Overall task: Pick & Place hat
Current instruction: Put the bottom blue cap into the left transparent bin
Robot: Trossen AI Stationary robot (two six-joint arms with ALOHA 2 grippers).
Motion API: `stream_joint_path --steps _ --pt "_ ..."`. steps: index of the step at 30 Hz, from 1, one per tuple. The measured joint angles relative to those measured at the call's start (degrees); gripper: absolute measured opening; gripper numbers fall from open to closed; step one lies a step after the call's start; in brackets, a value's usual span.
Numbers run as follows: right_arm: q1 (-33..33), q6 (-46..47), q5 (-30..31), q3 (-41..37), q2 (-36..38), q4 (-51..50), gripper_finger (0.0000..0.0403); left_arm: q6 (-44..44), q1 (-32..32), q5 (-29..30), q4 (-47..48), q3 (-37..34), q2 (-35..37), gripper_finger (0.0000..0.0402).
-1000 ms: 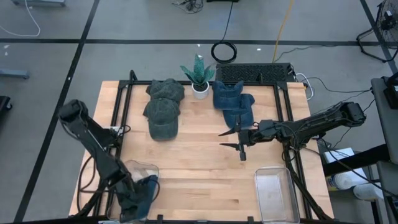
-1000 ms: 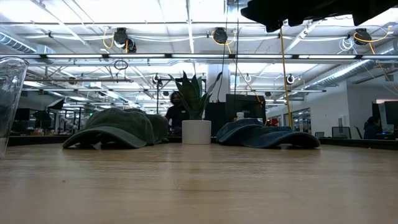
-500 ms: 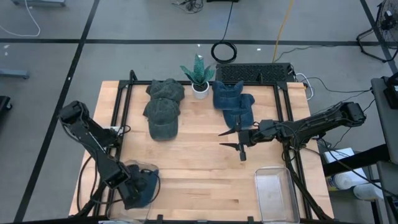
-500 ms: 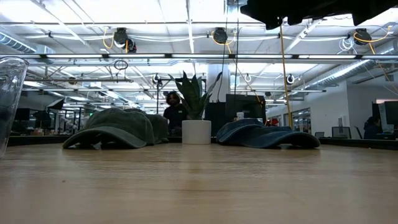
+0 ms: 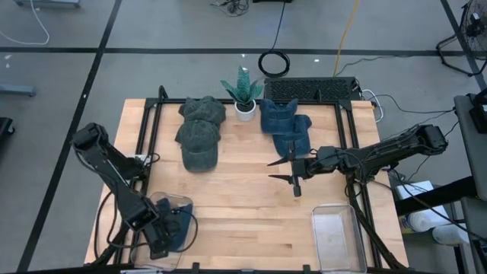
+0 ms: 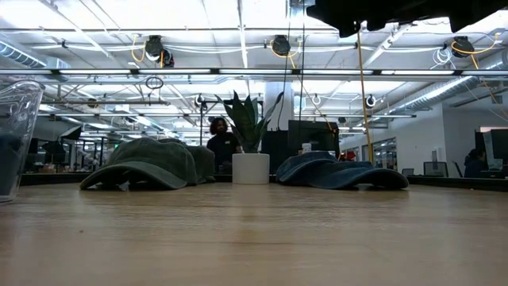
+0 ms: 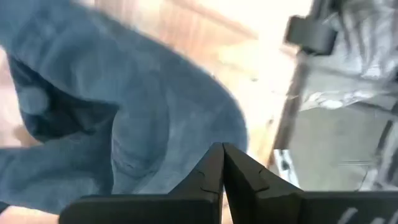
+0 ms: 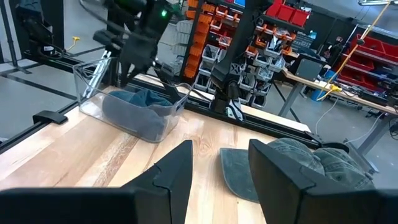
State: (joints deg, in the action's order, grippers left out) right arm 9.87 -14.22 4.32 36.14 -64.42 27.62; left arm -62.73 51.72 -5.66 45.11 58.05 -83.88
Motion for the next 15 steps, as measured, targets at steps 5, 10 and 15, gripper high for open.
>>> stream_joint_path --steps 5,10,15 --pt "0.0 0.1 0.0 0.0 0.0 -0.1 0.0146 6.3 -0.8 6.0 3.1 6.6 0.0 0.0008" --pt "0.0 2.0 0.1 0.0 0.0 -1.1 0.0146 21.6 -2.6 20.3 6.6 14.3 0.3 0.0017" --pt "0.0 1.2 7.5 0.0 0.1 -1.8 0.0146 26.5 -7.3 31.3 9.5 16.8 3.4 0.0024"
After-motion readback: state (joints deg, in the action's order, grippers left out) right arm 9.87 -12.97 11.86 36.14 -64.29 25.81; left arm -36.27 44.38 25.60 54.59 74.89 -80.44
